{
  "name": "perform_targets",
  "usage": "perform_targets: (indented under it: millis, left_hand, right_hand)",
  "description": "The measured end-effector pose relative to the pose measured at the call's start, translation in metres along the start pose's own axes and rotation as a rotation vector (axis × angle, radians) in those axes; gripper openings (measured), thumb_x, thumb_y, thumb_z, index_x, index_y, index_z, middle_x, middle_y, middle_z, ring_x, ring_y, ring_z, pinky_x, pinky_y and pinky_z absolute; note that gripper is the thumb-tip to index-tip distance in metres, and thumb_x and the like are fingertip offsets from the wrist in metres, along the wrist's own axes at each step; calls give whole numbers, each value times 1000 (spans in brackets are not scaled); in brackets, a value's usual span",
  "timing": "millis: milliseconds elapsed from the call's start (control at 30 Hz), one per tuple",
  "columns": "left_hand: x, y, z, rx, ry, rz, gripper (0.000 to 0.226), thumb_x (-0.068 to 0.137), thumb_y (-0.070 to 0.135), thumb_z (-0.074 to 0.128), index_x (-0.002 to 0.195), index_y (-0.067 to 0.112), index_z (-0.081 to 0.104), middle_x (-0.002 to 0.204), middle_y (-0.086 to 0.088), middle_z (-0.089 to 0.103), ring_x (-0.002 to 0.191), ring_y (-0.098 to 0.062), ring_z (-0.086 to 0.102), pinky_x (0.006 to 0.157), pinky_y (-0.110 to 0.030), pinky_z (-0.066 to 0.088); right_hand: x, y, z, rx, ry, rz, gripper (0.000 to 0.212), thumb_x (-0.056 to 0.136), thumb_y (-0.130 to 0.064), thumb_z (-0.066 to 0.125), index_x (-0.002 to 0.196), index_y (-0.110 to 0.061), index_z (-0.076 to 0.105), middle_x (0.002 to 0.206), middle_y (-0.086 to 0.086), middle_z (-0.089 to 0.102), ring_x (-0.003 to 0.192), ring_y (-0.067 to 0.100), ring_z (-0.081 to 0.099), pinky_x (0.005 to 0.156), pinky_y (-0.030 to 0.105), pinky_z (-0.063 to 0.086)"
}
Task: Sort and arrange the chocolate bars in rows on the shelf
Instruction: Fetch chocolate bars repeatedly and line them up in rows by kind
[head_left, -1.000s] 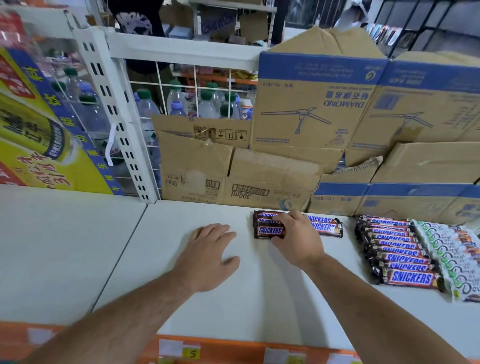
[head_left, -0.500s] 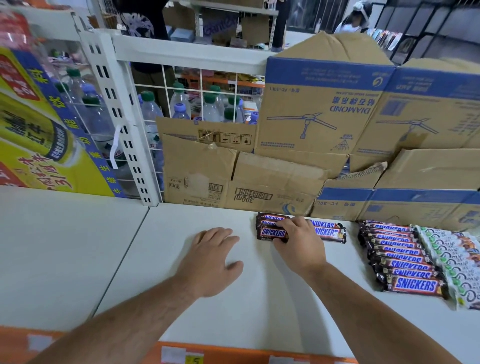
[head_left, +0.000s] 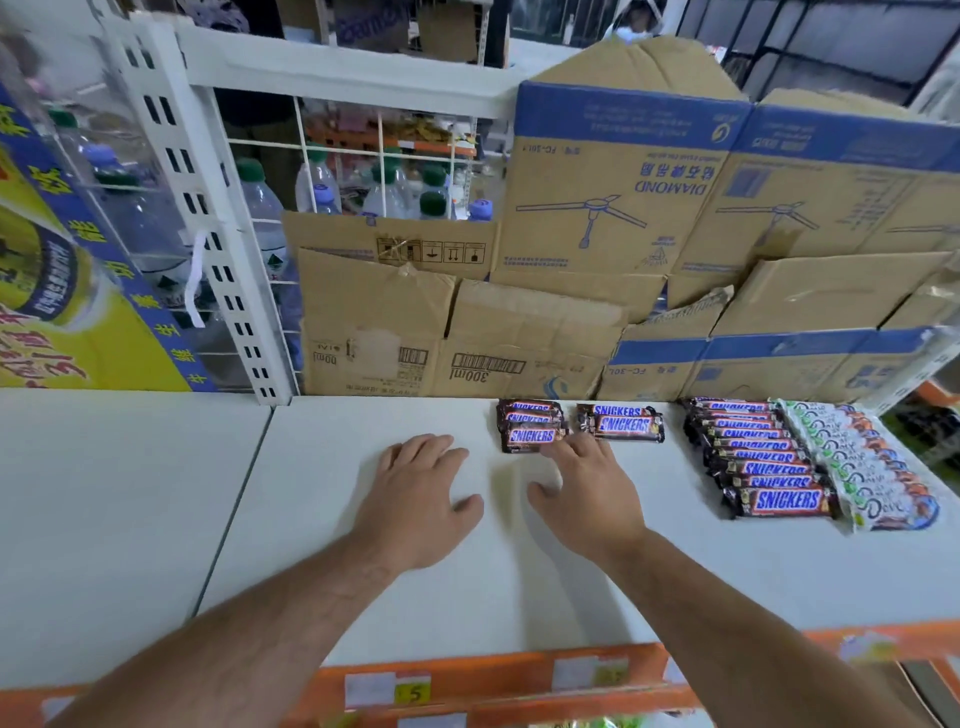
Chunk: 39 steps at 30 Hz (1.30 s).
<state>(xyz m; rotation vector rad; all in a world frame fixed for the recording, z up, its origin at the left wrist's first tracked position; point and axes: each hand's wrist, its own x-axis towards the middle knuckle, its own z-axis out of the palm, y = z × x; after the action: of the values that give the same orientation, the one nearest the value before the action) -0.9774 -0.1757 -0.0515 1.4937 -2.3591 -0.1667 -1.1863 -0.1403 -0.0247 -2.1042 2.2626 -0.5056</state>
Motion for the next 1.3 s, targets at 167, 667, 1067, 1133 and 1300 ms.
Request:
perform_targets:
  millis: [167, 667, 1067, 1133, 1300]
  left_hand:
    - [-1, 1, -10, -5, -112, -5, 61, 88, 56, 45, 143, 29, 40, 154, 8, 30, 141, -12, 19, 115, -34, 14]
    - [-127, -24, -103, 57, -88, -287, 60, 84, 54, 50, 139, 29, 41, 144, 5, 42, 134, -17, 35, 110, -38, 27]
    - [-247, -115, -166, 53, 2, -510, 62, 86, 53, 50, 142, 30, 38, 145, 5, 40, 135, -19, 32, 110, -39, 27]
    - [-265, -144, -178, 63, 16, -524, 62, 86, 54, 50, 142, 30, 38, 145, 5, 40, 135, -19, 32, 109, -38, 27]
    - [-310, -233, -217, 72, 85, -559, 61, 85, 53, 51, 140, 30, 41, 142, 6, 43, 132, -18, 34, 108, -36, 28]
  right_hand:
    - [-29, -15, -15, -18, -200, 12, 55, 80, -49, 57, 130, -28, 53, 126, -3, 51, 119, 20, 45, 93, 35, 46]
    - [-93, -89, -30, 222, -259, -169, 55, 77, -55, 61, 125, -28, 56, 124, -3, 53, 121, 19, 48, 96, 32, 42]
    - [-124, -236, -7, 224, -382, -429, 57, 84, -50, 55, 136, -30, 45, 137, -8, 43, 125, 13, 43, 99, 32, 43]
    - [-126, -275, 0, 215, -381, -468, 58, 84, -53, 55, 137, -30, 45, 137, -6, 43, 127, 15, 43, 100, 32, 42]
    - [-130, -390, 25, 195, -374, -531, 56, 84, -43, 59, 136, -29, 46, 136, -5, 44, 128, 15, 41, 102, 30, 37]
